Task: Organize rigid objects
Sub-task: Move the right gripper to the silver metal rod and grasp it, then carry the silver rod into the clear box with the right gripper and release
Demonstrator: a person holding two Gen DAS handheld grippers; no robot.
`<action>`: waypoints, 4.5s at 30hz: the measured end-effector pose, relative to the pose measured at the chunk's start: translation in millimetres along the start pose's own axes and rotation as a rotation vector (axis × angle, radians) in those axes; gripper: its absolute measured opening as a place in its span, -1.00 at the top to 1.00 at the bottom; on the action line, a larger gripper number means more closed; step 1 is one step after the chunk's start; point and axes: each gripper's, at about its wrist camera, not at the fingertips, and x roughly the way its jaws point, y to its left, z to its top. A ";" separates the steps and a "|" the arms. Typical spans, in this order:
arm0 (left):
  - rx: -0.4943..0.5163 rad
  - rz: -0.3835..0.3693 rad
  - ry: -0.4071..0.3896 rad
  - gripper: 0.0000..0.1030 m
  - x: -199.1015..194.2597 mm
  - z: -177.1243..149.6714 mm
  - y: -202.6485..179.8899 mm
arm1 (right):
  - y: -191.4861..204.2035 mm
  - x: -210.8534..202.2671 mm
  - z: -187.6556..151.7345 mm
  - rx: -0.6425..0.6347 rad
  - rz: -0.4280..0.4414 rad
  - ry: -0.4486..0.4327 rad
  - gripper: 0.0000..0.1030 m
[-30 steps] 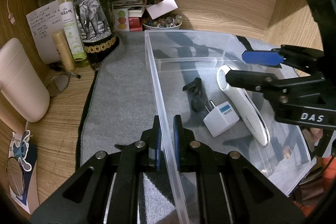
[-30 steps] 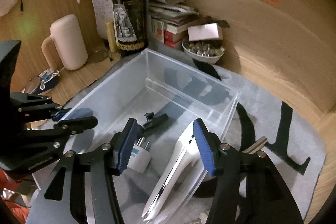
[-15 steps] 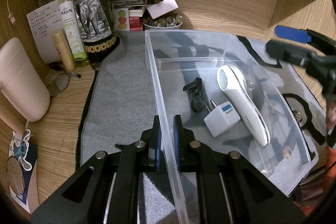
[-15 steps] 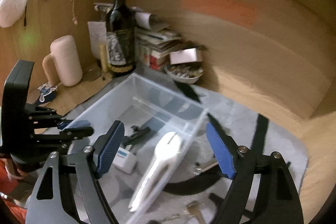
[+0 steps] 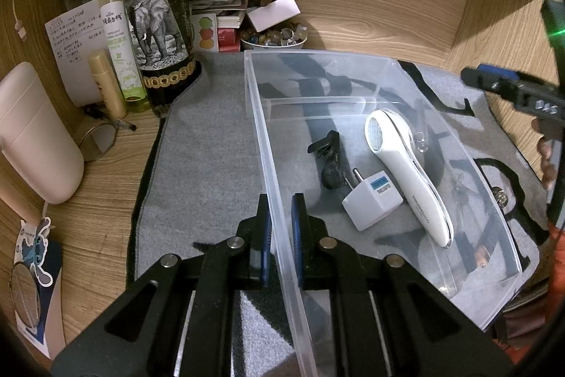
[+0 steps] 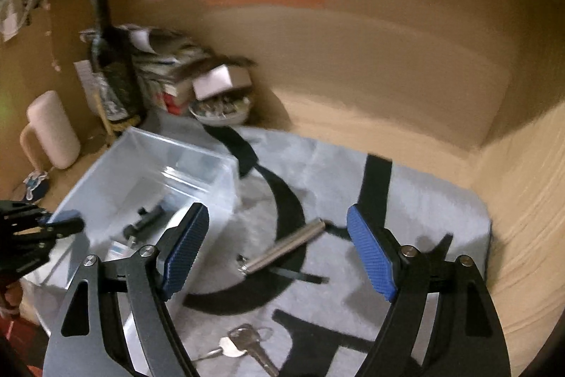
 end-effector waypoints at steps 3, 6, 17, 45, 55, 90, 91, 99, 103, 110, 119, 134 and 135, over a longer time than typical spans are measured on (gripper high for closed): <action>-0.001 -0.002 0.001 0.80 0.0 0.0 0.1 | -6.2 23.7 -6.5 0.043 0.022 0.067 -0.52; 0.001 0.000 0.000 0.80 -0.4 -0.6 0.0 | -5.4 40.5 -13.7 0.049 0.032 0.120 -0.52; 0.000 0.000 0.000 0.80 0.0 -0.2 0.2 | -3.0 86.2 -30.4 0.032 0.066 0.273 -0.23; -0.001 0.001 0.000 0.80 0.1 -1.0 0.4 | -25.4 56.1 -47.9 -0.009 0.042 0.293 0.19; -0.001 0.002 0.001 0.80 0.6 -1.3 1.0 | -23.3 62.0 -46.3 0.007 0.032 0.262 0.72; -0.011 0.003 -0.003 0.80 1.8 -2.9 1.9 | 79.0 -58.2 36.1 -0.121 0.242 -0.150 0.72; -0.011 0.003 -0.003 0.80 2.0 -2.8 1.9 | 82.9 -56.8 35.9 -0.126 0.247 -0.145 0.72; -0.010 0.000 -0.006 0.80 1.9 -2.5 0.7 | 101.0 -12.2 16.7 -0.147 0.261 -0.002 0.72; -0.012 -0.003 -0.009 0.80 1.4 -3.4 0.6 | 104.2 8.0 4.7 -0.148 0.257 0.071 0.72; -0.010 -0.003 -0.010 0.79 1.6 -3.7 0.2 | 107.8 23.4 -7.5 -0.182 0.233 0.138 0.72; -0.010 -0.005 -0.010 0.79 2.0 -3.7 -0.6 | 120.5 34.1 -14.3 -0.250 0.226 0.197 0.72; -0.006 -0.002 -0.009 0.79 3.2 -3.5 -1.2 | 122.6 15.8 -11.8 -0.262 0.209 0.128 0.40; -0.006 -0.003 -0.009 0.79 2.3 -3.8 -0.7 | 121.9 11.4 -11.0 -0.262 0.204 0.112 0.35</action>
